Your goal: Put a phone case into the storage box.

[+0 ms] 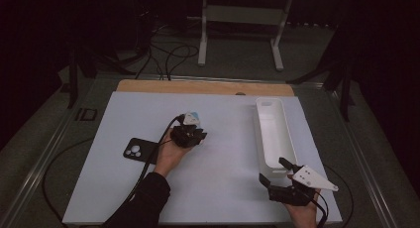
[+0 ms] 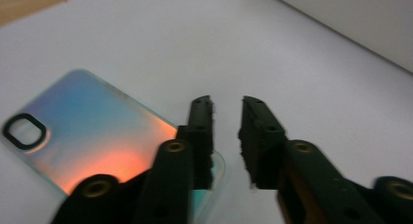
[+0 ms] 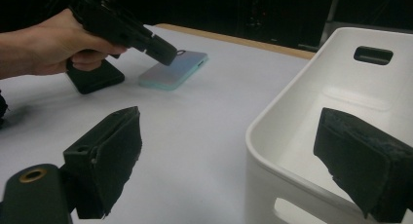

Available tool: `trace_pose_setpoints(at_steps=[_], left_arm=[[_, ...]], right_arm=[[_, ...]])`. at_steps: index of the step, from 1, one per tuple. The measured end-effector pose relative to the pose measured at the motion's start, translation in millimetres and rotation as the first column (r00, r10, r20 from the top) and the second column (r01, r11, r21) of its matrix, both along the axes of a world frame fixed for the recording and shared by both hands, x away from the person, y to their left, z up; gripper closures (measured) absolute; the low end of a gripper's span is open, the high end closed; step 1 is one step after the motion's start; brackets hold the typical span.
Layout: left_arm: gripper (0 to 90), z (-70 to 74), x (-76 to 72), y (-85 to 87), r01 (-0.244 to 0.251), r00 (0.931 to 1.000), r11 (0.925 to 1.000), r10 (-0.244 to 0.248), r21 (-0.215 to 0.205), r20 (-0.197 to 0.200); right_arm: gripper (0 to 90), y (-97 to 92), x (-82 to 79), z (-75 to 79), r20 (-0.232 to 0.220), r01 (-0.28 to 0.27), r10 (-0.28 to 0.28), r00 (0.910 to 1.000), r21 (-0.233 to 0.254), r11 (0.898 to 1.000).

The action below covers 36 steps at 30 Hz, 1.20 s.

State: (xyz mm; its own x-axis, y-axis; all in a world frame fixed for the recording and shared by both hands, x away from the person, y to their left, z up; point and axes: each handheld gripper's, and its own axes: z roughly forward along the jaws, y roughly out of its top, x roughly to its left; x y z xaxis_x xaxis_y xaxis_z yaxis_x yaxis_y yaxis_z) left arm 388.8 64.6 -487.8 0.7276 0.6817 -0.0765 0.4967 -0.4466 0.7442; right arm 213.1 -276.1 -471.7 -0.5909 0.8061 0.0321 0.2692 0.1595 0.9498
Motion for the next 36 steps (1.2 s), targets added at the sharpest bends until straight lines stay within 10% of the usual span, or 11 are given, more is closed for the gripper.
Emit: trace_pose_setpoints(at_steps=[23, 36], left_arm=[[89.9, -23.2, 13.7, -26.7, 0.002, 0.9960, 0.9916, 0.010, 0.130, -0.089], [89.8, -21.7, 17.3, -9.3, -0.056, 0.9932, 0.9746, 0.076, 0.217, -0.088]], right_arm=[[10.1, 0.0, -0.1, -0.1, 0.000, 0.002, -0.002, 1.0000, 0.002, 1.000], [10.1, -1.0, -0.5, 0.0, 0.001, 0.004, -0.004, 1.0000, 0.003, 1.000]])
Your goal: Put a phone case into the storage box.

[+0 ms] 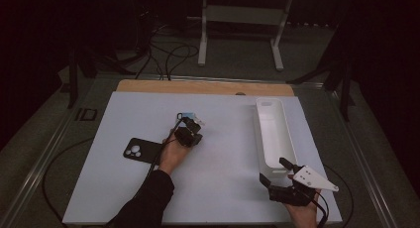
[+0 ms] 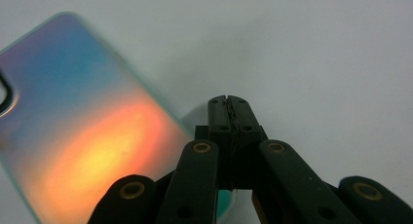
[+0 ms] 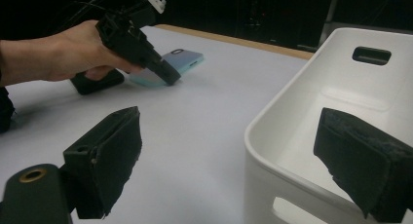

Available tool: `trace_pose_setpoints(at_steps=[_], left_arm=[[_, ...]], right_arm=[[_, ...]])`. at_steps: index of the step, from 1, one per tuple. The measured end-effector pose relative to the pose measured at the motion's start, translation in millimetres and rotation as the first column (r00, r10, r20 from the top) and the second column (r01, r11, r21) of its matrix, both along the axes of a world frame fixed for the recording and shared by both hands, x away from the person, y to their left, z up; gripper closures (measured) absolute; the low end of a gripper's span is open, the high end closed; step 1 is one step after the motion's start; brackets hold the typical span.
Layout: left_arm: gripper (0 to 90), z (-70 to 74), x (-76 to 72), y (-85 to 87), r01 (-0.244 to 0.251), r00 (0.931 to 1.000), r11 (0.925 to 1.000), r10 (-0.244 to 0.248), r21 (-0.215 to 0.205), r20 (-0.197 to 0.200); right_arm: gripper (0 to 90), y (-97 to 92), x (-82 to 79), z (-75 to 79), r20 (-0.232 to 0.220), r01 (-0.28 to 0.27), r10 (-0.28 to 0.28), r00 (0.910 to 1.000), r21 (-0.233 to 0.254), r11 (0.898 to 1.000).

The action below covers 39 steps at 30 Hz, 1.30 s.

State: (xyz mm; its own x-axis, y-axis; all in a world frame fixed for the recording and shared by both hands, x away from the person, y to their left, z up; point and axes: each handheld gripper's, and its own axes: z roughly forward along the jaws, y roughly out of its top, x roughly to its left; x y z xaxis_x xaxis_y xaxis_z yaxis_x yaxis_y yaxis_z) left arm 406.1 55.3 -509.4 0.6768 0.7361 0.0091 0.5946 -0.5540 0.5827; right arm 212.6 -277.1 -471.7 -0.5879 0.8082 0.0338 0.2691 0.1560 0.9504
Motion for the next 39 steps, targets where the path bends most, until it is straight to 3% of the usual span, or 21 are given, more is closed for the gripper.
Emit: trace_pose_setpoints(at_steps=[17, 26, 29, 30, 32, 36, 37, 39], left_arm=[[89.6, 9.6, -2.2, 59.4, -0.102, 0.9947, 0.9947, 0.102, -0.009, 0.008], [89.5, 6.3, -8.9, 45.9, -0.051, 0.9987, 0.9978, 0.051, -0.043, 0.005], [89.6, 2.5, -11.4, 40.4, -0.026, 0.9996, 0.9993, 0.026, -0.025, -0.005], [89.6, 0.7, -11.9, 38.6, -0.028, 0.9996, 0.9995, 0.028, 0.014, -0.002], [89.6, -0.3, -11.4, 41.2, -0.037, 0.9993, 0.9993, 0.037, 0.002, -0.011], [89.6, 1.6, -9.2, 47.8, -0.071, 0.9975, 0.9967, 0.071, 0.040, -0.006], [89.6, 1.9, -8.3, 53.7, -0.103, 0.9946, 0.9935, 0.104, 0.049, -0.005], [89.6, 1.8, -7.8, 57.3, -0.120, 0.9927, 0.9918, 0.120, 0.044, -0.006]], right_arm=[[10.2, -0.4, 0.1, -0.1, 0.000, 0.003, -0.003, 1.0000, 0.001, 1.000], [10.2, 1.7, 0.8, -0.8, -0.001, 0.001, -0.001, 1.0000, -0.003, 1.000], [10.1, 0.7, 0.2, -0.4, -0.002, 0.004, -0.004, 1.0000, 0.001, 1.000], [10.2, 0.2, 0.1, -0.3, 0.000, 0.004, -0.004, 1.0000, 0.001, 1.000], [10.2, -0.6, -0.1, -0.1, 0.001, 0.005, -0.005, 1.0000, 0.001, 1.000], [10.2, -1.3, -0.2, 0.1, 0.002, 0.008, -0.008, 1.0000, 0.004, 1.000], [10.2, -1.2, -0.2, 0.2, 0.002, 0.009, -0.009, 1.0000, 0.004, 1.000], [10.2, -1.2, -0.1, 0.2, 0.003, 0.007, -0.007, 1.0000, 0.004, 1.000]])
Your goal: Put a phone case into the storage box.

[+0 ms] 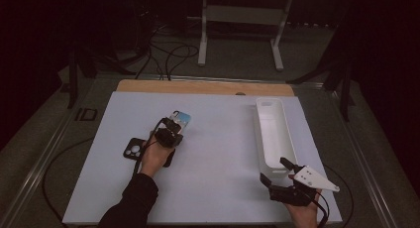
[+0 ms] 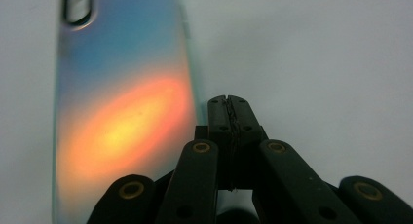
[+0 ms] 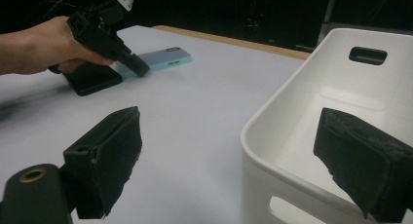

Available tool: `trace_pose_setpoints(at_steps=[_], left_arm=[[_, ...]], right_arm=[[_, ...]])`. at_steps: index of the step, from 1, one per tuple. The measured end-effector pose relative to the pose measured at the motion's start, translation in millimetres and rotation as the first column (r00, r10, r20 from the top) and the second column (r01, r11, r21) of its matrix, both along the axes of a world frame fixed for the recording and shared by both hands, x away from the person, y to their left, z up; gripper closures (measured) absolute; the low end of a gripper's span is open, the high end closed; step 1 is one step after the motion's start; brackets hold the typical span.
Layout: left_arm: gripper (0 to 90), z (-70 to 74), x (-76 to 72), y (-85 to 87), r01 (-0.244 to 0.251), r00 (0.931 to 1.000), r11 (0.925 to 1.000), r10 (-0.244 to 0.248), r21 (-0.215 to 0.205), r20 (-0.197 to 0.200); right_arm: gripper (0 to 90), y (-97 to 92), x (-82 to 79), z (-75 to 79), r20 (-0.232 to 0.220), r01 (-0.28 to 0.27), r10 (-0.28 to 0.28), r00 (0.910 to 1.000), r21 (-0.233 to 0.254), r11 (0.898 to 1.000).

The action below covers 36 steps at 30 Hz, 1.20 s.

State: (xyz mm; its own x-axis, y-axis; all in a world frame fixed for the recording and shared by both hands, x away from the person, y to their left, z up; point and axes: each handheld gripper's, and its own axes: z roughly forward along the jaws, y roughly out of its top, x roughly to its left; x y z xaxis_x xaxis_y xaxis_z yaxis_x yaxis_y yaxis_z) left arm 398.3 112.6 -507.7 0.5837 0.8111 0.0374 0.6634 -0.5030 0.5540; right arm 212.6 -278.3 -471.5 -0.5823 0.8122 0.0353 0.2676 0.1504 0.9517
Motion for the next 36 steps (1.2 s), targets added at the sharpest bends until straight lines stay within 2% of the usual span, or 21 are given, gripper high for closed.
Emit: trace_pose_setpoints(at_steps=[4, 7, 9, 11, 13, 15, 16, 17, 19, 21, 22, 23, 24, 27, 28, 29, 30, 31, 32, 33, 36], left_arm=[[89.5, -0.4, 0.7, 14.5, -0.059, 0.9982, 0.9980, 0.059, -0.024, -0.007], [86.9, 1.4, -2.5, 17.3, -0.025, 0.9996, 0.9967, 0.026, -0.078, 0.011], [82.4, 5.8, -5.6, 17.2, -0.001, 0.9994, 0.9940, 0.005, -0.110, 0.035], [73.0, 13.0, -11.2, 17.8, 0.018, 0.9965, 0.9884, -0.006, -0.151, 0.084], [64.8, 21.6, -18.4, 22.0, 0.027, 0.9915, 0.9787, 0.000, -0.203, 0.130], [59.8, 30.4, -27.9, 30.4, 0.038, 0.9832, 0.9653, 0.010, -0.258, 0.182], [58.7, 30.4, -27.9, 30.4, 0.038, 0.9832, 0.9653, 0.010, -0.258, 0.182], [58.7, 38.3, -38.8, 40.6, 0.050, 0.9727, 0.9539, 0.021, -0.296, 0.231], [45.7, 44.6, -52.0, 52.4, 0.044, 0.9606, 0.9470, 0.047, -0.318, 0.274], [38.5, 47.7, -66.4, 65.3, 0.042, 0.9493, 0.9345, 0.073, -0.353, 0.306], [31.4, 47.7, -66.4, 65.3, 0.042, 0.9493, 0.9345, 0.073, -0.353, 0.306], [31.4, 47.7, -66.4, 65.3, 0.042, 0.9493, 0.9345, 0.073, -0.353, 0.306], [18.7, 49.7, -90.7, 85.1, 0.014, 0.9275, 0.9296, 0.126, -0.368, 0.352], [13.4, 49.5, -111.4, 101.1, 0.010, 0.9154, 0.9257, 0.143, -0.378, 0.376], [9.7, 49.5, -111.4, 101.1, 0.010, 0.9154, 0.9257, 0.143, -0.378, 0.376], [9.7, 47.7, -124.3, 108.1, 0.018, 0.9118, 0.9268, 0.139, -0.375, 0.387], [2.7, 47.1, -129.1, 110.8, 0.021, 0.9094, 0.9278, 0.137, -0.373, 0.393], [0.8, 45.9, -135.0, 114.2, 0.019, 0.9057, 0.9248, 0.145, -0.380, 0.398], [0.1, 44.4, -140.5, 117.4, 0.020, 0.9034, 0.9190, 0.152, -0.394, 0.401], [0.0, 43.0, -145.5, 120.1, 0.022, 0.9012, 0.9176, 0.154, -0.397, 0.405], [0.0, 41.3, -154.8, 124.4, 0.026, 0.9009, 0.9196, 0.149, -0.392, 0.408]], right_arm=[[10.2, 0.4, 0.2, -0.2, -0.001, 0.000, 0.000, 1.0000, -0.001, 1.000], [10.2, 1.3, 0.5, -0.3, -0.004, -0.003, 0.003, 1.0000, -0.003, 1.000], [10.2, 1.6, 0.6, -0.3, -0.004, -0.003, 0.003, 1.0000, -0.003, 1.000], [10.1, 1.2, 0.9, -0.4, -0.002, -0.003, 0.003, 1.0000, -0.003, 1.000], [10.1, 0.3, 0.8, -0.2, 0.001, -0.001, 0.001, 1.0000, -0.001, 1.000], [10.1, -1.3, 1.1, 0.1, 0.000, -0.001, 0.001, 1.0000, 0.003, 1.000], [10.1, -1.3, 1.1, 0.1, 0.000, -0.001, 0.001, 1.0000, 0.003, 1.000], [10.1, -1.5, 1.3, 0.1, 0.000, 0.001, -0.001, 1.0000, 0.005, 1.000], [10.1, -2.4, 2.0, 0.6, 0.000, -0.005, 0.005, 1.0000, 0.013, 1.000], [10.0, -2.8, 2.9, 1.1, 0.003, -0.004, 0.004, 1.0000, 0.010, 1.000], [10.0, -2.8, 2.9, 1.1, 0.003, -0.004, 0.004, 1.0000, 0.010, 1.000], [10.0, -3.0, 3.5, 1.3, 0.006, -0.005, 0.005, 1.0000, 0.009, 1.000], [10.0, -3.4, 4.6, 1.9, 0.006, -0.003, 0.003, 1.0000, 0.008, 1.000], [10.0, -3.9, 6.3, 2.2, 0.007, -0.005, 0.005, 1.0000, 0.006, 1.000], [10.0, -3.9, 6.3, 2.2, 0.007, -0.005, 0.005, 1.0000, 0.006, 1.000], [10.0, -3.5, 6.7, 2.1, 0.007, -0.005, 0.005, 1.0000, 0.003, 1.000], [10.0, -2.6, 7.4, 1.9, 0.006, -0.008, 0.008, 0.9999, 0.000, 1.000], [9.9, -2.3, 7.7, 1.9, 0.007, -0.010, 0.010, 0.9999, -0.001, 1.000], [10.0, -1.8, 7.8, 1.7, 0.007, -0.013, 0.013, 0.9999, -0.002, 1.000], [10.0, -1.4, 7.8, 1.7, 0.006, -0.013, 0.013, 0.9999, -0.002, 1.000], [10.0, -0.9, 7.3, 1.6, 0.006, -0.015, 0.015, 0.9999, -0.001, 1.000]])
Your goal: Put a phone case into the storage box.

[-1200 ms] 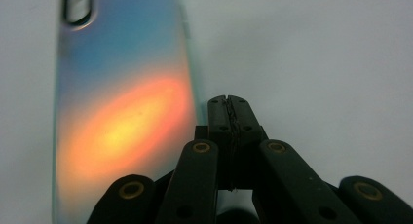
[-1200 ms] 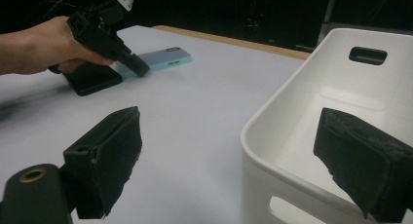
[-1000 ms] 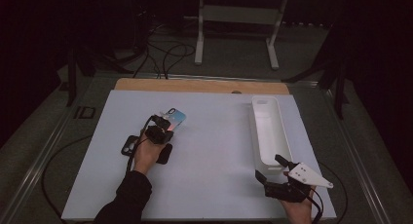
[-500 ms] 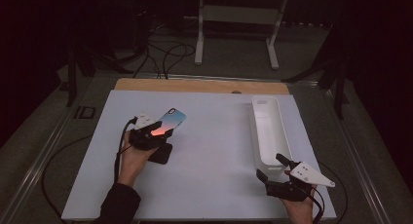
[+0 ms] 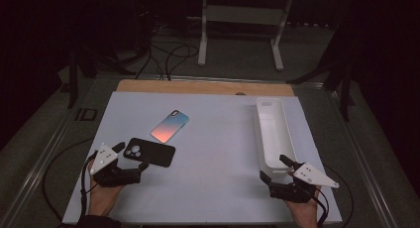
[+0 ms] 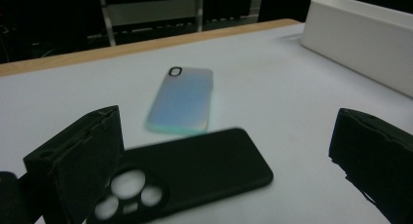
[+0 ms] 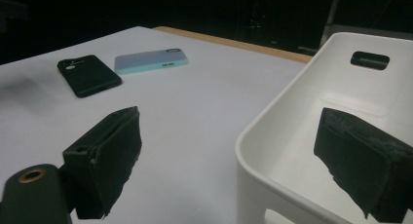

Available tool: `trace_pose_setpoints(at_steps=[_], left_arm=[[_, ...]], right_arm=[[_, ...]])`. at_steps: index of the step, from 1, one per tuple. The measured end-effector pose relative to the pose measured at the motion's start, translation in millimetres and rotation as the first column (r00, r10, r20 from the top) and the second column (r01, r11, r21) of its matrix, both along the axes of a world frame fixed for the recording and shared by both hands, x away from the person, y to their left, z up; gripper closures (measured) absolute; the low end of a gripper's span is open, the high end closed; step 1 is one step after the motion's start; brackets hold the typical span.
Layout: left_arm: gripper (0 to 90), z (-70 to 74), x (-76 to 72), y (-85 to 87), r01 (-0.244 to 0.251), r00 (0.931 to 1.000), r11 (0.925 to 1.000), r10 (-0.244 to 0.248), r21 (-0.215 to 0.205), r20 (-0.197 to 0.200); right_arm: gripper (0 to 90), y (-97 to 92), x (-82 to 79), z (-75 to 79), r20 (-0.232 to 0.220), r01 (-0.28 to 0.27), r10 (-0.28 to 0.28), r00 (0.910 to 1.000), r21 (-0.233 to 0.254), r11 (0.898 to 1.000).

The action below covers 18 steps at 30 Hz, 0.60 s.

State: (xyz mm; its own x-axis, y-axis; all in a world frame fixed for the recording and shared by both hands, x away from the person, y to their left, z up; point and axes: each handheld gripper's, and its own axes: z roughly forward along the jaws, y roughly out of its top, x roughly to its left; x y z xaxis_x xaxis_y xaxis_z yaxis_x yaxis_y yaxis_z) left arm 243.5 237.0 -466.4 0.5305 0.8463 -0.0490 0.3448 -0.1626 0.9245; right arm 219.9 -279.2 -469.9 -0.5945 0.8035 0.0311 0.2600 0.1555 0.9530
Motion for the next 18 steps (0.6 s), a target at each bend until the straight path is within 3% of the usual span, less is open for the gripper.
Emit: trace_pose_setpoints(at_steps=[8, 15, 18], left_arm=[[0.0, 0.5, -5.8, 0.1, -0.005, 0.9998, 0.9980, 0.007, 0.063, -0.020], [0.0, 7.9, 2.5, -4.0, 0.001, 0.9964, 0.9941, 0.008, 0.108, -0.085], [0.0, 14.6, 15.0, -9.4, 0.014, 0.9905, 0.9862, 0.009, 0.165, -0.137]], right_arm=[[10.0, 0.3, -3.0, -0.7, 0.004, -0.002, 0.002, 1.0000, 0.002, 1.000], [9.9, 1.2, -2.5, -1.4, 0.001, 0.000, 0.000, 1.0000, -0.003, 1.000], [10.0, 3.1, -2.3, -1.8, 0.002, -0.005, 0.005, 1.0000, -0.013, 1.000]])
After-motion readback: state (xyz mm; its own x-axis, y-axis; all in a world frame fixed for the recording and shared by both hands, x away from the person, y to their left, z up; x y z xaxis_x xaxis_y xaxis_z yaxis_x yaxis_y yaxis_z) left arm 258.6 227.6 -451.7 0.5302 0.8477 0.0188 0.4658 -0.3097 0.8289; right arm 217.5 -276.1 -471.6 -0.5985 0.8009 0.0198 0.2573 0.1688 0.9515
